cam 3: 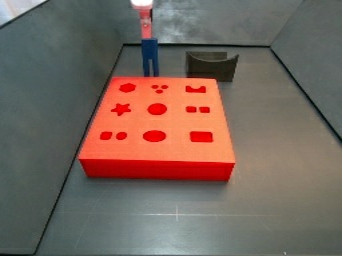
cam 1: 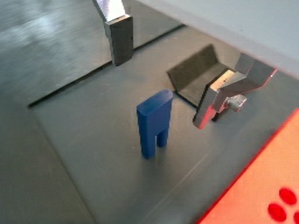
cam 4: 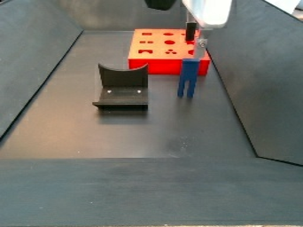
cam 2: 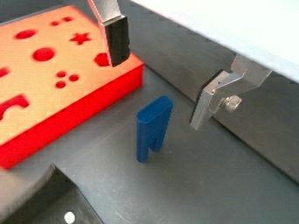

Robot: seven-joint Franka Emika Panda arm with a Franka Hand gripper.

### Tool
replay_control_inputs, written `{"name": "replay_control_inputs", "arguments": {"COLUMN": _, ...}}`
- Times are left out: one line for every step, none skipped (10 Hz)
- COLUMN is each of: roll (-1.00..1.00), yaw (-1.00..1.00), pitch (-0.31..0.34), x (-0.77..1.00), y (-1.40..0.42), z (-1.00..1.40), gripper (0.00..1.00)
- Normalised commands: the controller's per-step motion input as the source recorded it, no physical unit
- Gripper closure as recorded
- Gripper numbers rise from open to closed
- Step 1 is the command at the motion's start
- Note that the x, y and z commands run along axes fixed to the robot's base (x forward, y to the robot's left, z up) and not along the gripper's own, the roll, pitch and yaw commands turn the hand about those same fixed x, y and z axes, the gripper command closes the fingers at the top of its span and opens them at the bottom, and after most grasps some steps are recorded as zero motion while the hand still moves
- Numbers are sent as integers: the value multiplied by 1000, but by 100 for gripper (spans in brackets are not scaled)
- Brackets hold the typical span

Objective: Pick up the square-circle object. Move up. Rotate the square-circle object. Place the square-circle object on the fixture. Regrasp the square-circle object. Move to above the board. Insert the square-circle object.
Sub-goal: Rotate the square-circle object.

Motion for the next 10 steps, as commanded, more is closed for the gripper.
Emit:
{"name": "replay_control_inputs", "arguments": {"roll": -26, "yaw": 1000, "pitch": 2, "x": 40, "y": -1, "z": -24, "gripper": 0}}
{"name": "replay_control_inputs", "arguments": {"roll": -27, "yaw": 1000, "pitch": 2, "x": 40, "y": -1, "z": -23, "gripper": 0}}
{"name": "replay_control_inputs", "arguments": {"roll": -28, "yaw": 1000, "pitch": 2, "x": 40, "y": -1, "z": -23, "gripper": 0}}
{"name": "replay_control_inputs", "arguments": {"roll": -30, "yaw": 1000, "pitch": 2, "x": 40, "y": -1, "z": -23, "gripper": 0}}
{"name": "replay_control_inputs", "arguments": {"roll": -31, "yaw": 1000, "pitch": 2, "x": 40, "y": -2, "z": -23, "gripper": 0}}
{"name": "replay_control_inputs", "arguments": {"roll": -34, "yaw": 1000, "pitch": 3, "x": 40, "y": -1, "z": -23, "gripper": 0}}
{"name": "replay_control_inputs", "arguments": {"roll": -36, "yaw": 1000, "pitch": 3, "x": 40, "y": -1, "z": -23, "gripper": 0}}
{"name": "replay_control_inputs", "arguments": {"roll": -39, "yaw": 1000, "pitch": 3, "x": 40, "y": -1, "z": -23, "gripper": 0}}
{"name": "replay_control_inputs", "arguments": {"roll": -41, "yaw": 1000, "pitch": 3, "x": 40, "y": -1, "z": -23, "gripper": 0}}
{"name": "replay_control_inputs", "arguments": {"roll": -45, "yaw": 1000, "pitch": 3, "x": 40, "y": -1, "z": -23, "gripper": 0}}
